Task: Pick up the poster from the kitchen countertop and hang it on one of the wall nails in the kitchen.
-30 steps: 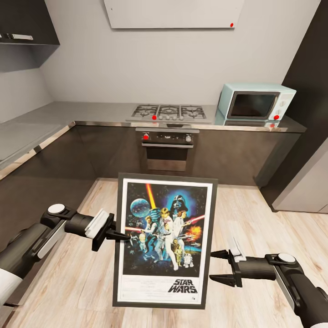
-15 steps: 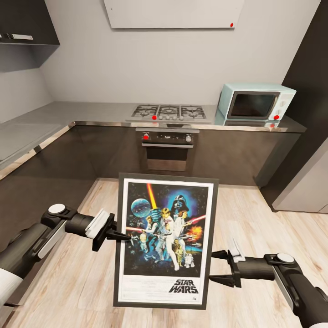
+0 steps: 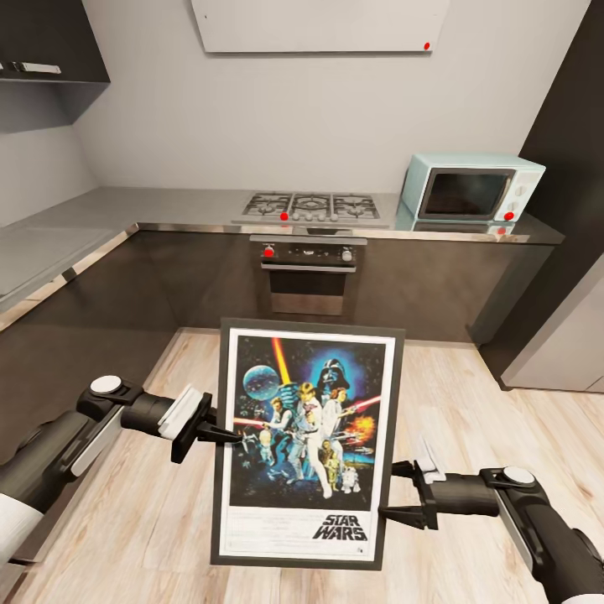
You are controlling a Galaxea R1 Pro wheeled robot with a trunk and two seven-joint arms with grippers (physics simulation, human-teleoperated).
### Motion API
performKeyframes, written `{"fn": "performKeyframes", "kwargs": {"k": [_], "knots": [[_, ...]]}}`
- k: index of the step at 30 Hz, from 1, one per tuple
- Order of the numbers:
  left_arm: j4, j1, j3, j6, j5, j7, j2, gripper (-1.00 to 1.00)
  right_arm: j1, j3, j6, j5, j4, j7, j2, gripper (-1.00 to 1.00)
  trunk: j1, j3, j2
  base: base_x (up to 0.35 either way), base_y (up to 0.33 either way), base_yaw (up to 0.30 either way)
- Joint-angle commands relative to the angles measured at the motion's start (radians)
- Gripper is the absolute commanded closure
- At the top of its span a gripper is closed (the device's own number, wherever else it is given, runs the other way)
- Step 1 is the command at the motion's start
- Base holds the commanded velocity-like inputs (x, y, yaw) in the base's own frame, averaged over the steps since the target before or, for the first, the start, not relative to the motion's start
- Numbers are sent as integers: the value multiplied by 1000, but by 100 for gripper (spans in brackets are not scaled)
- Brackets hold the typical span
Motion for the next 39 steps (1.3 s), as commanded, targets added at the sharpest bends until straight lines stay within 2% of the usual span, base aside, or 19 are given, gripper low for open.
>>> {"fn": "performKeyframes", "kwargs": {"k": [1,29,30,33,34,39], "knots": [[0,-1,-3,8,5,-1,1,100,0,0,11,-2,0,3,0,-100,0,-1,-1,0,0,0],[0,-1,-1,8,5,-1,1,100,0,1,9,-2,0,3,1,-100,0,-1,-1,0,0,0],[0,-1,-1,8,5,-1,1,100,0,1,9,-2,0,3,1,100,0,-1,-1,0,0,0],[0,-1,-1,8,5,-1,1,100,0,1,-10,-2,0,3,1,100,0,-1,-1,0,0,0],[0,-1,-1,8,5,-1,1,-100,0,1,-17,-2,0,4,1,100,0,-1,-1,0,0,0],[0,-1,-1,8,5,-2,2,-100,0,1,-29,-2,0,5,1,100,0,-1,-1,0,0,0]]}}
